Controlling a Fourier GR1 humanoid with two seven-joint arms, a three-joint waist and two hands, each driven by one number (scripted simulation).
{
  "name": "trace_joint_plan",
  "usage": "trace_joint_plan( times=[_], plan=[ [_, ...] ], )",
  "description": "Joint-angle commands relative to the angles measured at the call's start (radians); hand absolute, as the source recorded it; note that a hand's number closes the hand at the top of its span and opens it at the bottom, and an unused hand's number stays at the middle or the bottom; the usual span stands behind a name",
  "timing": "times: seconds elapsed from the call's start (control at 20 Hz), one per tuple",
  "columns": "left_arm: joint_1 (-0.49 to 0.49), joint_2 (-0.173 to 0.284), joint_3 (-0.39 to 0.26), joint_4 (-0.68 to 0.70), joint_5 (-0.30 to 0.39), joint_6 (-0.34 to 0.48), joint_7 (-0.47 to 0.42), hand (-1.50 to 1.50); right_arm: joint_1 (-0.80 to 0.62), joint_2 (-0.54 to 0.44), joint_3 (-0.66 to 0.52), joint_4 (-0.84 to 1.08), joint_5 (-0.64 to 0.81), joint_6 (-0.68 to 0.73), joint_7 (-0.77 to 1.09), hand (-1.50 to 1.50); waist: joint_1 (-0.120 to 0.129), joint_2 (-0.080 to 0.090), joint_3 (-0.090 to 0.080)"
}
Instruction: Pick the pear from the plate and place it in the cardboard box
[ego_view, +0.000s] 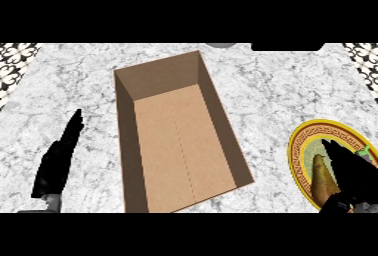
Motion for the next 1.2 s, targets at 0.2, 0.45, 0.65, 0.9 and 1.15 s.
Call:
trace_joint_plan(
  times=[0.2, 0.45, 0.65, 0.9, 1.15],
  plan=[
    [-0.045, -0.047, 0.027, 0.029, -0.040, -0.028, 0.016, 0.00, 0.045, 0.061, -0.029, 0.056, 0.103, -0.018, -0.081, -1.50, -0.002, 0.000, 0.000],
    [-0.002, -0.044, 0.071, 0.011, -0.037, -0.067, -0.022, 0.00, 0.001, 0.126, -0.032, 0.088, 0.160, -0.006, -0.078, -1.50, 0.001, 0.000, 0.000],
    [0.036, -0.028, 0.093, -0.020, -0.023, -0.109, -0.040, 0.00, 0.043, 0.114, -0.066, 0.150, 0.185, -0.088, -0.184, -1.50, 0.001, 0.000, 0.000],
    [-0.075, -0.054, 0.124, 0.081, -0.046, -0.111, -0.006, 0.00, 0.056, 0.119, -0.118, 0.105, 0.187, -0.014, -0.195, -1.50, -0.003, 0.000, 0.000],
    [-0.053, -0.069, 0.115, 0.013, -0.077, -0.114, 0.046, 0.00, 0.008, 0.134, -0.132, 0.193, 0.219, 0.004, -0.237, -1.50, -0.001, 0.000, 0.000]
  ],
)
